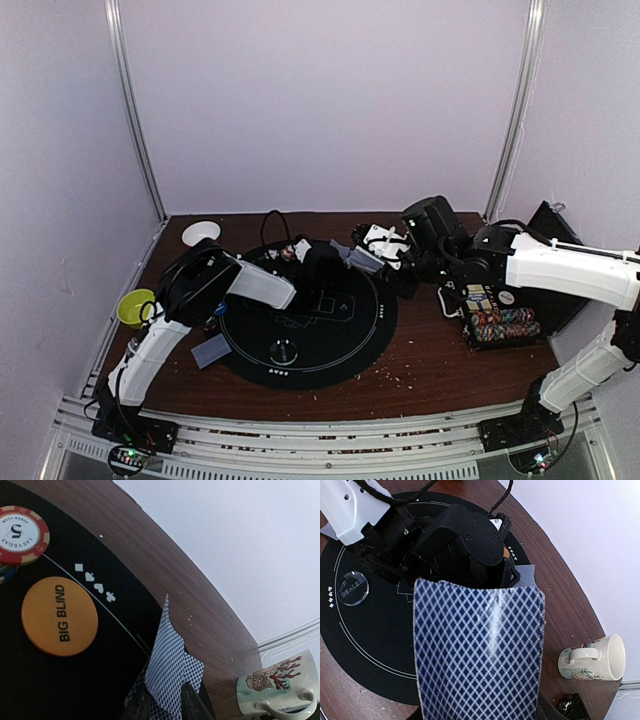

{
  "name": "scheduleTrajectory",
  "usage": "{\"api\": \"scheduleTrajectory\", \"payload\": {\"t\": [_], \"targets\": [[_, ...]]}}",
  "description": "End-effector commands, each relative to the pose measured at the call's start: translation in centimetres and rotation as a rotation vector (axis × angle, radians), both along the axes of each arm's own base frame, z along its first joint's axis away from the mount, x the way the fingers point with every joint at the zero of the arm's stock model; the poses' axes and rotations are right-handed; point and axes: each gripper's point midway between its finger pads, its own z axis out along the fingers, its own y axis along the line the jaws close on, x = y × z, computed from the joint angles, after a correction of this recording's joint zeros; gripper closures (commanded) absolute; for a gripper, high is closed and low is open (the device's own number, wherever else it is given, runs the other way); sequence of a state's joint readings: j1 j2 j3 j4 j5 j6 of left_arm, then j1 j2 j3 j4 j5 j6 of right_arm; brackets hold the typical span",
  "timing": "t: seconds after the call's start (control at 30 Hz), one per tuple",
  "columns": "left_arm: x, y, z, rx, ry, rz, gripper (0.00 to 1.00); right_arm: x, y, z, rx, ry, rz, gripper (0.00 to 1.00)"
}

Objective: Distribute texas hold em gaming equipment
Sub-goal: Distribute the poker card in the big blind area, then pick up the poker card from the face-down deck piles.

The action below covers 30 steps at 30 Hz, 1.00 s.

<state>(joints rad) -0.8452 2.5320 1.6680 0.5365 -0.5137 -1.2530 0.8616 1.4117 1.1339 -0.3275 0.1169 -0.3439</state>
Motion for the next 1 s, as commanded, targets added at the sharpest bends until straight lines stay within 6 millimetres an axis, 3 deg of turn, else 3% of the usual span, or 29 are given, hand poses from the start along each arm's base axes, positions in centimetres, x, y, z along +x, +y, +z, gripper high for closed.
{"api": "scheduleTrajectory", "payload": {"t": [0.0, 0.43, 0.63, 0.8, 0.87, 0.97], "targets": [[-1.1, -0.7, -0.7, -0.036, 0.051, -0.027, 0.77, 0.1, -0.7, 0.9, 0.008, -0.025, -0.021, 0.53], [-2.4, 0.6, 0.2, -0.043, 0.097, -0.021, 0.77, 0.2, -0.6, 0.8, 0.003, -0.029, -0.016, 0.54], [-3.2, 1.4, 4.0, -0.014, 0.038, -0.051, 0.75, 0.3, -0.5, 0.8, 0.001, -0.032, -0.011, 0.53], [-3.7, 3.2, 6.1, -0.006, 0.028, -0.079, 0.73, 0.4, -0.5, 1.0, 0.006, -0.039, -0.008, 0.53], [-4.2, 3.7, 7.6, 0.012, -0.002, -0.11, 0.72, 0.4, -0.5, 0.9, -0.001, -0.042, -0.004, 0.53], [-5.3, 4.7, 11.7, 0.033, -0.1, -0.17, 0.64, 0.5, -0.4, 1.0, -0.013, -0.044, 0.006, 0.53]]}}
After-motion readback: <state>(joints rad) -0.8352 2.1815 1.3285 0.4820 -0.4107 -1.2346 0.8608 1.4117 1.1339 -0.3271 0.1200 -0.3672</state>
